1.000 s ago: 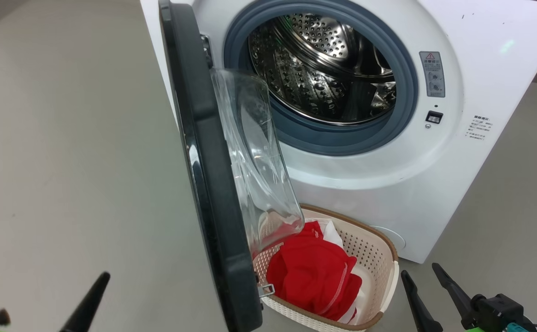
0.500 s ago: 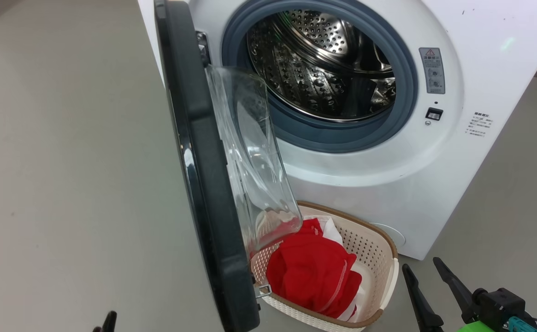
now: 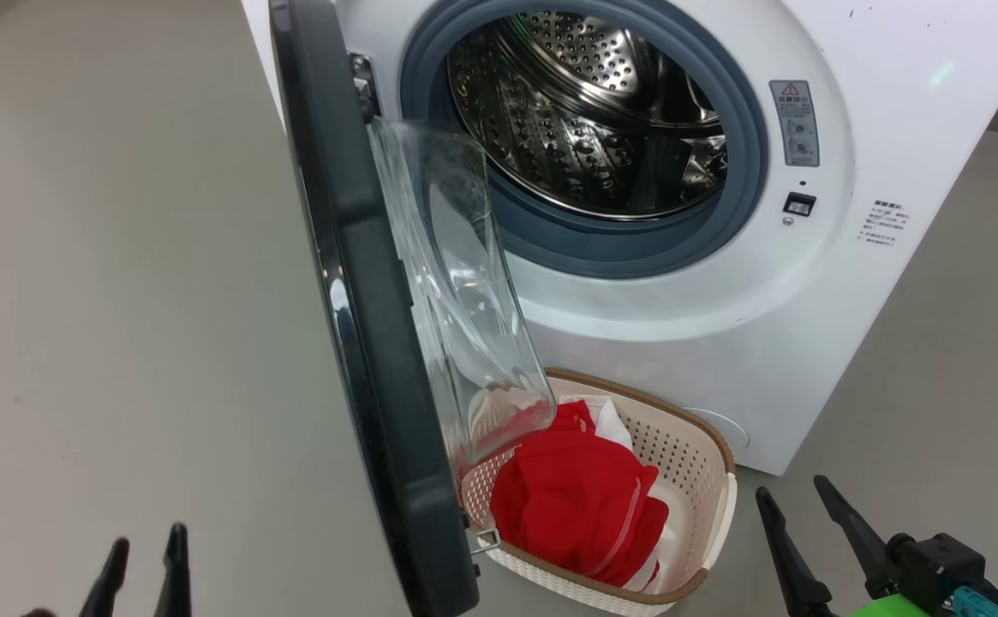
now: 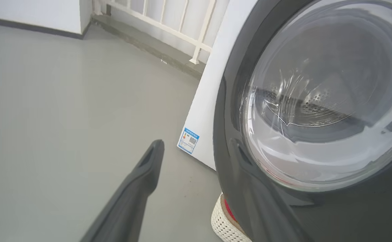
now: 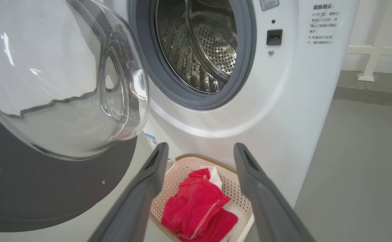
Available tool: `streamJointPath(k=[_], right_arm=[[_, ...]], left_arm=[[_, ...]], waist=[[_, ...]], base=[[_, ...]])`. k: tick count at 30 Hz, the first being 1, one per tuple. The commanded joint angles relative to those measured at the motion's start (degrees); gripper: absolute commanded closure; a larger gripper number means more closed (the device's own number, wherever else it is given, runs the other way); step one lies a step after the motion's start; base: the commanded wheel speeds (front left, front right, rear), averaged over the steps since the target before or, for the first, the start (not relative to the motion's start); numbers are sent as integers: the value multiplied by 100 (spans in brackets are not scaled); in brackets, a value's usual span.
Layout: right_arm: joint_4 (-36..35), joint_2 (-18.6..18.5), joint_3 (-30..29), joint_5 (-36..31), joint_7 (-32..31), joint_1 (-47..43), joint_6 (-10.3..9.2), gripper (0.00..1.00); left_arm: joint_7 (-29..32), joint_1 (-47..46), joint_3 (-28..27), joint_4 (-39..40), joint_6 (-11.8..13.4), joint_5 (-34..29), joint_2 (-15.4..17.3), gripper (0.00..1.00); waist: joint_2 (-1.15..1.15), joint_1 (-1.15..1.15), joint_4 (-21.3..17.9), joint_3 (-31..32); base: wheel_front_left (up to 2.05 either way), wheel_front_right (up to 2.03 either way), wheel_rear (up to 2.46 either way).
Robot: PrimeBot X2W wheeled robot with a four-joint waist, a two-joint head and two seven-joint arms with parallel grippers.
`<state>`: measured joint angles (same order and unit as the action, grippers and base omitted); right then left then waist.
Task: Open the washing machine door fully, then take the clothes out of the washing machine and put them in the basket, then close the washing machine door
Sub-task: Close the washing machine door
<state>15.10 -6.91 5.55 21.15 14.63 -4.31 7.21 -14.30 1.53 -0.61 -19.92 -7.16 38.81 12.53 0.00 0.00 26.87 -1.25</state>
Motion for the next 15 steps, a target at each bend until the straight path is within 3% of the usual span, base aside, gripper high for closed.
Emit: streamJointPath(k=[1,9,15], right_arm=[[-134,-57,80,-16,37,162,28,0],[-155,-38,25,-7,37,110,28,0],[-176,-23,2,-15,37,65,28,0]], left_arm=[[-69,-139,-336,239,-33,-427,10,0],[-69,79,-946,939,-33,-2583,-557,0],[-69,221,-1081,1059,-33,-3129,-798,0]], waist=[[0,0,-6,2],[0,0,-35,51],[0,0,-38,64]], base=[[0,0,0],[0,0,0],[0,0,0]])
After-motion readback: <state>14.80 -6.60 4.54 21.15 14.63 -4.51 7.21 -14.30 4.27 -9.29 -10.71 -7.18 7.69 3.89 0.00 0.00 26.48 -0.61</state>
